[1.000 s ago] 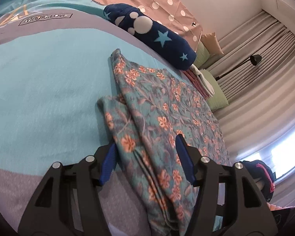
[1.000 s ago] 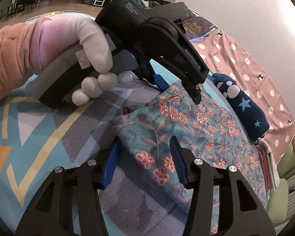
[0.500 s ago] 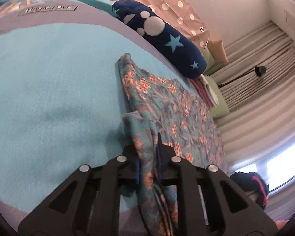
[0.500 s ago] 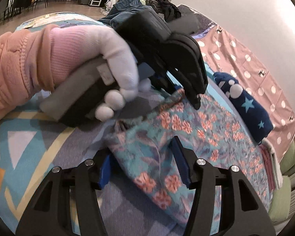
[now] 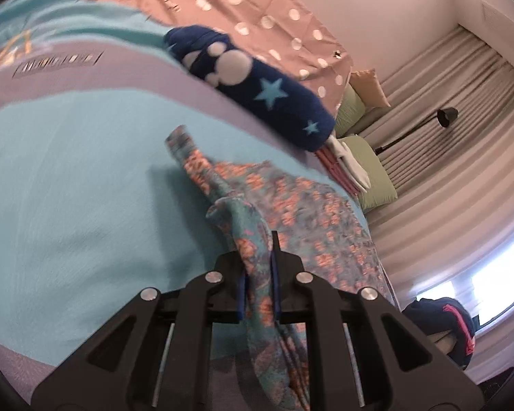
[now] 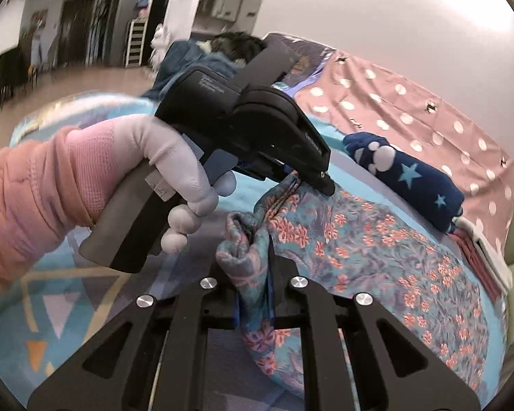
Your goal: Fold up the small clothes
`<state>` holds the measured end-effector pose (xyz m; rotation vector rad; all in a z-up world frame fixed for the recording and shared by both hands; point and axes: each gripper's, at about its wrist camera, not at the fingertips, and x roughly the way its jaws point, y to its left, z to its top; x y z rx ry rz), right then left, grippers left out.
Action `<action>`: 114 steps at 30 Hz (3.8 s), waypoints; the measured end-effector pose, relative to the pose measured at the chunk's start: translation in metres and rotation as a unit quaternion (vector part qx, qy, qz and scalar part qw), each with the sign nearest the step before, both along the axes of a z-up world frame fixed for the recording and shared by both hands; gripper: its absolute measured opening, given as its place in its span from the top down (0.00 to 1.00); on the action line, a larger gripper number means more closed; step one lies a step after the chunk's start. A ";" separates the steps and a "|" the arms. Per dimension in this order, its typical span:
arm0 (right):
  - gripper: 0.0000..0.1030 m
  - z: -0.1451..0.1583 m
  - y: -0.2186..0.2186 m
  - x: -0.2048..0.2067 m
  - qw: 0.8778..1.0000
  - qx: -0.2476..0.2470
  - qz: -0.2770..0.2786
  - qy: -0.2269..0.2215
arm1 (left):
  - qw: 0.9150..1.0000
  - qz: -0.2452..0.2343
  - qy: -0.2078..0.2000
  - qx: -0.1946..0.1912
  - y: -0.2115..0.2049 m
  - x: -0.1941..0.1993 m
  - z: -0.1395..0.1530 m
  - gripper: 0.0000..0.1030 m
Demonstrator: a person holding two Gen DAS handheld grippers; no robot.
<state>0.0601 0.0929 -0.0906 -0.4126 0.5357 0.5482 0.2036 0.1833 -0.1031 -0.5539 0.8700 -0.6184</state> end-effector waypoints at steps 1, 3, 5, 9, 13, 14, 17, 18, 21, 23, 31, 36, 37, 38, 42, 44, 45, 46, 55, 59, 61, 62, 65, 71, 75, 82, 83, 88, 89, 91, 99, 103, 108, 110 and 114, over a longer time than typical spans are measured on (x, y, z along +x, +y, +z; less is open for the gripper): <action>0.89 0.004 -0.006 0.000 1.000 0.011 -0.005 0.001 | 1.000 -0.001 -0.003 0.004 -0.004 0.000 0.004 0.89; 0.89 0.012 -0.016 -0.002 1.000 0.027 -0.013 -0.002 | 1.000 -0.005 -0.011 0.012 -0.016 -0.001 0.016 0.89; 0.89 0.018 -0.027 -0.003 0.999 0.042 -0.023 -0.007 | 1.000 -0.008 -0.016 0.014 -0.025 -0.001 0.025 0.89; 0.90 0.028 -0.052 -0.005 0.996 0.075 -0.043 -0.009 | 1.000 -0.015 -0.015 0.019 -0.048 0.005 0.038 0.89; 0.90 0.035 -0.086 0.000 0.990 0.125 -0.066 0.007 | 0.999 -0.023 -0.010 0.029 -0.077 0.010 0.046 0.89; 0.90 0.037 -0.098 0.000 0.987 0.141 -0.073 0.012 | 0.999 -0.025 -0.009 0.031 -0.086 0.012 0.049 0.89; 0.90 0.041 -0.126 0.002 0.981 0.174 -0.087 0.021 | 0.999 -0.032 -0.009 0.038 -0.111 0.015 0.056 0.89; 0.90 0.042 -0.135 0.003 0.979 0.183 -0.091 0.023 | 0.999 -0.034 -0.010 0.040 -0.118 0.016 0.058 0.89; 0.90 0.043 -0.165 0.004 0.971 0.212 -0.106 0.031 | 0.998 -0.043 -0.009 0.047 -0.145 0.019 0.063 0.89; 0.90 0.041 -0.186 0.004 0.964 0.234 -0.117 0.041 | 0.997 -0.051 -0.007 0.054 -0.165 0.022 0.064 0.89; 0.90 0.022 -0.265 0.001 0.938 0.299 -0.162 0.070 | 0.991 -0.091 -0.005 0.101 -0.252 0.026 0.062 0.89; 0.90 0.011 -0.310 -0.005 0.919 0.334 -0.191 0.085 | 0.985 -0.121 -0.001 0.125 -0.307 0.027 0.054 0.89; 0.90 0.009 -0.317 -0.005 0.916 0.339 -0.195 0.088 | 0.984 -0.124 0.000 0.129 -0.314 0.028 0.054 0.89; 0.90 0.007 -0.325 -0.006 0.913 0.345 -0.200 0.092 | 0.982 -0.130 0.003 0.136 -0.326 0.029 0.051 0.89; 0.90 -0.007 -0.356 -0.009 0.895 0.368 -0.229 0.108 | 0.975 -0.142 0.006 0.169 -0.364 0.030 0.042 0.89; 0.90 -0.012 -0.367 -0.011 0.887 0.378 -0.239 0.113 | 0.972 -0.148 0.005 0.181 -0.379 0.030 0.038 0.89; 0.90 -0.014 -0.370 -0.011 0.884 0.383 -0.243 0.116 | 0.971 -0.150 0.004 0.186 -0.386 0.030 0.037 0.89; 0.90 -0.016 -0.375 -0.012 0.880 0.387 -0.248 0.120 | 0.969 -0.154 0.003 0.196 -0.394 0.029 0.035 0.89; 0.90 -0.041 -0.398 -0.015 0.859 0.398 -0.280 0.160 | 0.950 -0.166 -0.020 0.262 -0.434 0.022 0.018 0.75; 0.88 -0.052 -0.404 -0.020 0.850 0.402 -0.290 0.178 | 0.946 -0.176 -0.071 0.263 -0.430 0.002 0.040 0.67; 0.87 -0.055 -0.406 -0.022 0.847 0.405 -0.292 0.184 | 0.942 -0.172 -0.098 0.271 -0.423 -0.010 0.051 0.59; 0.86 -0.055 -0.408 -0.022 0.846 0.406 -0.293 0.185 | 0.942 -0.168 -0.109 0.270 -0.414 -0.019 0.056 0.57; 0.84 -0.055 -0.413 -0.026 0.843 0.406 -0.301 0.182 | 0.938 -0.164 -0.129 0.278 -0.388 -0.047 0.059 0.51; 0.84 -0.050 -0.420 -0.037 0.846 0.393 -0.318 0.168 | 0.930 -0.126 -0.134 0.319 -0.318 -0.106 0.045 0.45; 0.84 -0.041 -0.425 -0.045 0.858 0.382 -0.310 0.149 | 0.927 -0.102 -0.132 0.336 -0.275 -0.144 0.037 0.41; 0.82 -0.026 -0.394 -0.039 0.908 0.330 -0.227 0.124 | 0.927 -0.095 -0.081 0.355 -0.248 -0.164 -0.006 0.38; 0.80 -0.035 -0.391 -0.033 0.910 0.299 -0.254 0.135 | 0.929 -0.090 -0.080 0.349 -0.247 -0.164 -0.010 0.38; 0.83 -0.044 -0.400 -0.024 0.899 0.275 -0.301 0.160 | 0.937 -0.092 -0.087 0.325 -0.241 -0.166 -0.001 0.39; 0.82 -0.041 -0.398 -0.026 0.902 0.268 -0.301 0.155 | 0.940 -0.093 -0.089 0.317 -0.241 -0.167 0.003 0.40; 0.80 -0.029 -0.395 -0.031 0.907 0.270 -0.292 0.139 | 0.945 -0.089 -0.100 0.297 -0.241 -0.167 0.013 0.40; 0.61 -0.014 -0.369 -0.016 0.931 0.224 -0.264 0.110 | 0.946 -0.089 -0.094 0.297 -0.268 -0.137 0.006 0.37; 0.59 -0.041 -0.363 -0.004 0.929 0.206 -0.266 0.154 | 0.951 -0.076 -0.066 0.293 -0.268 -0.126 -0.014 0.21; 0.58 -0.044 -0.369 -0.004 0.924 0.224 -0.263 0.162 | 0.954 -0.082 -0.061 0.283 -0.267 -0.125 -0.017 0.19; 0.58 -0.044 -0.366 -0.004 0.926 0.218 -0.264 0.158 | 0.952 -0.085 -0.066 0.286 -0.269 -0.127 -0.019 0.17; 0.55 -0.042 -0.366 -0.004 0.927 0.221 -0.260 0.159 | 0.952 -0.089 -0.067 0.284 -0.270 -0.126 -0.019 0.15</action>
